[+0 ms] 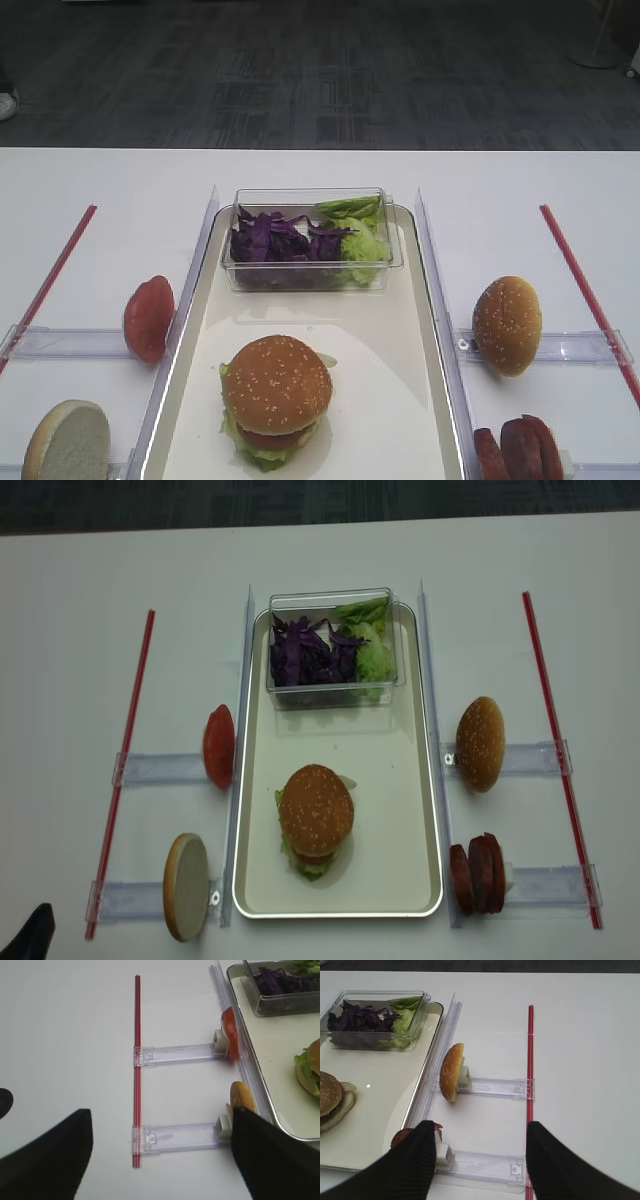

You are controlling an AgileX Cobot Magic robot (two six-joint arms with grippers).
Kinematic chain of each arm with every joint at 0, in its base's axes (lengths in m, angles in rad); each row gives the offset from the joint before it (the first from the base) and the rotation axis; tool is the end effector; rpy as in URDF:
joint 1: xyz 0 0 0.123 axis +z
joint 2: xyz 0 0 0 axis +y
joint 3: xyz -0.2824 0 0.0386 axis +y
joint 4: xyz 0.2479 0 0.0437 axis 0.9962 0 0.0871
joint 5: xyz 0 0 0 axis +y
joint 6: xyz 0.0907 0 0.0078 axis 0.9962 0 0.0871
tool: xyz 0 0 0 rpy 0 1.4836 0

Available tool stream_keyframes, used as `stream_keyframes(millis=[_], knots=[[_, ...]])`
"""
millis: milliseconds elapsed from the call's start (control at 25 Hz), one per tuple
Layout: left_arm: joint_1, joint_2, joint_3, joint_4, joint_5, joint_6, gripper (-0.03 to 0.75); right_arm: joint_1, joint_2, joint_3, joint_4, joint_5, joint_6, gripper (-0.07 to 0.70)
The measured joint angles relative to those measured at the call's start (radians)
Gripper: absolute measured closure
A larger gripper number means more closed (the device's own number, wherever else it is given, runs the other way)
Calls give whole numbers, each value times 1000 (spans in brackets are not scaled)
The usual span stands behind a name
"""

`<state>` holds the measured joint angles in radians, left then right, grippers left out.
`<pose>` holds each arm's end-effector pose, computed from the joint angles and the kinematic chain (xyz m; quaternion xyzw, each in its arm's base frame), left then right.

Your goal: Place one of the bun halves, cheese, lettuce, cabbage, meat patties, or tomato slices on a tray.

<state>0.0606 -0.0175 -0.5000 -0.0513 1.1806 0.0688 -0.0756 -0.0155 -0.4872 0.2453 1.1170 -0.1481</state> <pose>-0.0127 -0.0051 0.2677 0.0063 0.8785 0.0054 0.4777 -0.0080 0.0205 0.2711 -0.0395 0.8595 0.0661 0.5053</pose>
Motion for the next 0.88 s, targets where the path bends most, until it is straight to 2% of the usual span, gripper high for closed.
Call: stream_keyframes(millis=[880], knots=[[0, 0, 0, 0, 0, 0, 176, 0, 0, 0, -2, 0, 0, 197]])
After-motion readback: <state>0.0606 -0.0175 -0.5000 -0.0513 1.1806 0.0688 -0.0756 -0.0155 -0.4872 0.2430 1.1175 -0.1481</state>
